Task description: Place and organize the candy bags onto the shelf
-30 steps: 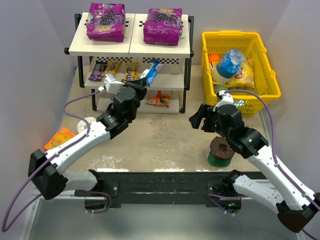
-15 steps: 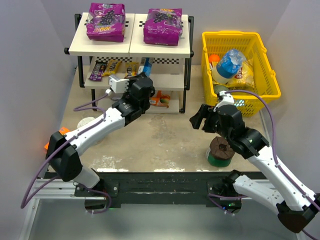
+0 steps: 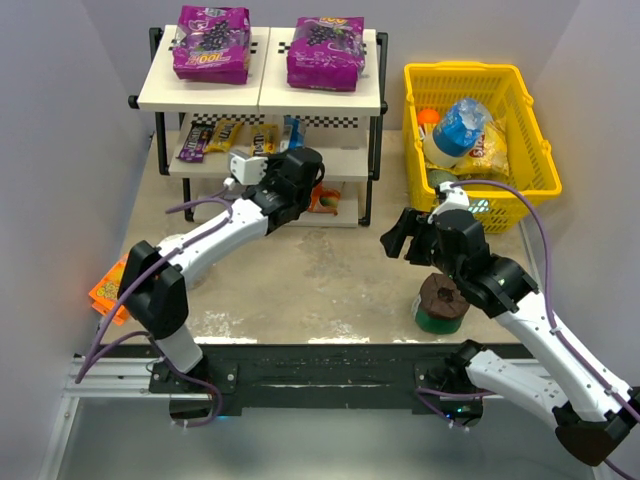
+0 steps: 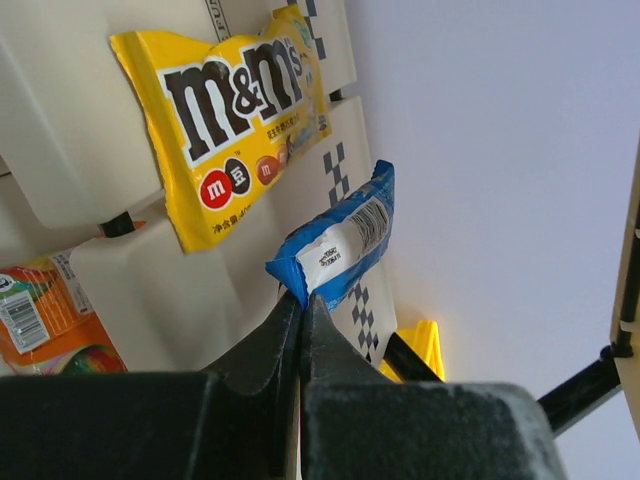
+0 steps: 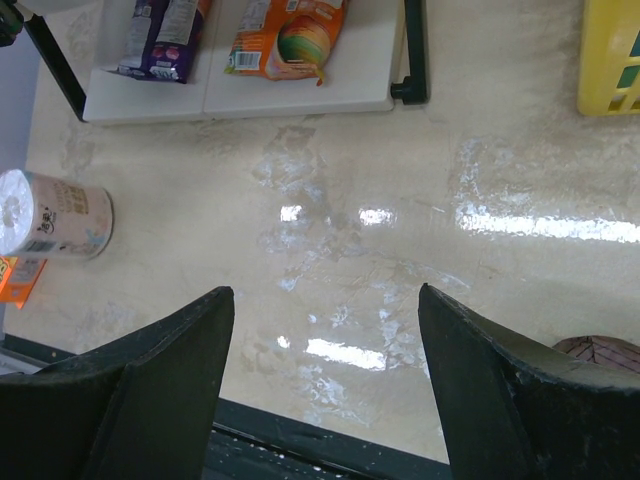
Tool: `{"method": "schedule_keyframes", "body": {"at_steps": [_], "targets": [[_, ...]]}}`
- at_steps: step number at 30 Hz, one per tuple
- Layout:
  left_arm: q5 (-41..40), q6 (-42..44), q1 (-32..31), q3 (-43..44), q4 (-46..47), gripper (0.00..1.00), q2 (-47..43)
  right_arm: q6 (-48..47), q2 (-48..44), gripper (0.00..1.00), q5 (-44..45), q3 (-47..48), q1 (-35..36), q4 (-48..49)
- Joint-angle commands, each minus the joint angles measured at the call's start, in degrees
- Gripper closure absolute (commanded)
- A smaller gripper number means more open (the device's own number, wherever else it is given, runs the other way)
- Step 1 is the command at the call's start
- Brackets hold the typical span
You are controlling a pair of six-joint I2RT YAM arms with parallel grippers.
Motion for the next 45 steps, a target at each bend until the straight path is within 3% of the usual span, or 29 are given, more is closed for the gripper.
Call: {"method": "schedule_keyframes", "body": {"at_steps": [1,17,22,25,38,45], "targets": [[-1.6,-1.4,0.5,3.9,-1.1,1.00,1.0,-0.8,-0.9,0.22,1.3,1.9,-0.2,0.1],[1.7,-2.4,1.6,7.9,-4.9,1.00,5.4,-0.1,-2.3,0.22,3.0,2.2,-0.2,-0.3],[2.1,-2.0,1.6,7.8,-5.0,0.70,4.7,-0.1,-2.5,0.22,3.3,2.2,-0.2,-0.6],[2.4,-0.8,1.6,7.6,-4.1,0.63,4.0,-0.1,-2.5,0.22,3.3,2.2,-0.2,-0.6],[7.1,5.3,0.4,1.4,-0.9,0.55,-4.0,0.1,0.5,0.23,4.7,2.9,-0.2,-1.5],[3.3,13.4,-4.6,-5.8,-2.0,0.56,-12.4,1.2,5.4,0.26,4.9,1.7,-0.2,-0.8]]}}
